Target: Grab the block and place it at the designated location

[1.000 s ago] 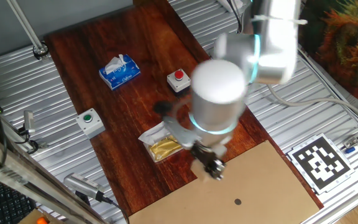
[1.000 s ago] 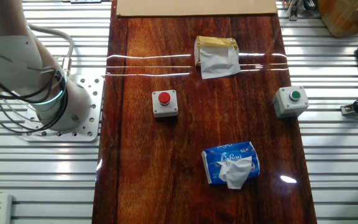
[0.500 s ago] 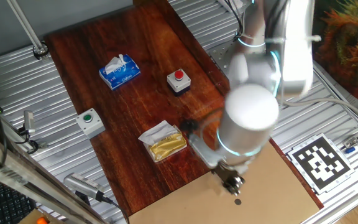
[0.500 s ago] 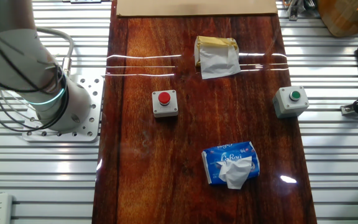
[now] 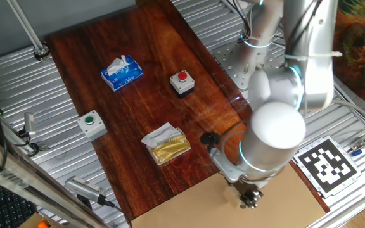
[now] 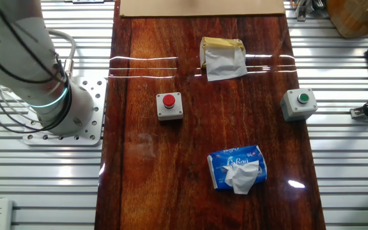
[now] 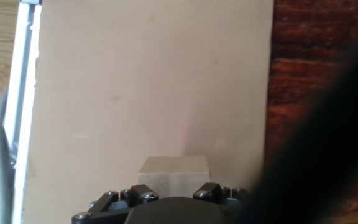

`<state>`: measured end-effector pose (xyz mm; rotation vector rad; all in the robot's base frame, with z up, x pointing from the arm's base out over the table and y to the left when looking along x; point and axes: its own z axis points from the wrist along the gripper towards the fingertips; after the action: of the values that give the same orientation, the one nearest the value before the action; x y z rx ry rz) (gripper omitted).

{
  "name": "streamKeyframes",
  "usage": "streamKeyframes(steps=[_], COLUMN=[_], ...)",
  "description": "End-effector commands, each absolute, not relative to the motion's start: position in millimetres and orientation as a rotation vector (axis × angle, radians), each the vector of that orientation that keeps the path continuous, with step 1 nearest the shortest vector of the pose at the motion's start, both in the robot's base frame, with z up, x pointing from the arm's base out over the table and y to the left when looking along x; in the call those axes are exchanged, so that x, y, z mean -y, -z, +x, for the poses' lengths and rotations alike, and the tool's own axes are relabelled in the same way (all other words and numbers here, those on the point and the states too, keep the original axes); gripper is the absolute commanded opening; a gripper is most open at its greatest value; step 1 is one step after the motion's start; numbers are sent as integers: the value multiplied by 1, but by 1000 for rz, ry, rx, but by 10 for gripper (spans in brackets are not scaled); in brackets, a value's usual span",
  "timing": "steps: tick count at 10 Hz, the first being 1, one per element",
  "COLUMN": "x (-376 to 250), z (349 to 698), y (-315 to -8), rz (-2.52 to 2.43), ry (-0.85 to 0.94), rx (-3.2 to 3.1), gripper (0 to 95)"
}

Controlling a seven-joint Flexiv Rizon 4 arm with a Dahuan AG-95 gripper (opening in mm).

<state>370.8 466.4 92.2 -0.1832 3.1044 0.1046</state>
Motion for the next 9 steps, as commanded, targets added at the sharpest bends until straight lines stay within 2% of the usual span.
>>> streamKeyframes(steps=[1, 9], x=[-470, -485], z=[363, 361], y=[-92, -63], rz=[-170, -64], ry=[-104, -111], rx=[-3111, -3138], gripper=[0, 0])
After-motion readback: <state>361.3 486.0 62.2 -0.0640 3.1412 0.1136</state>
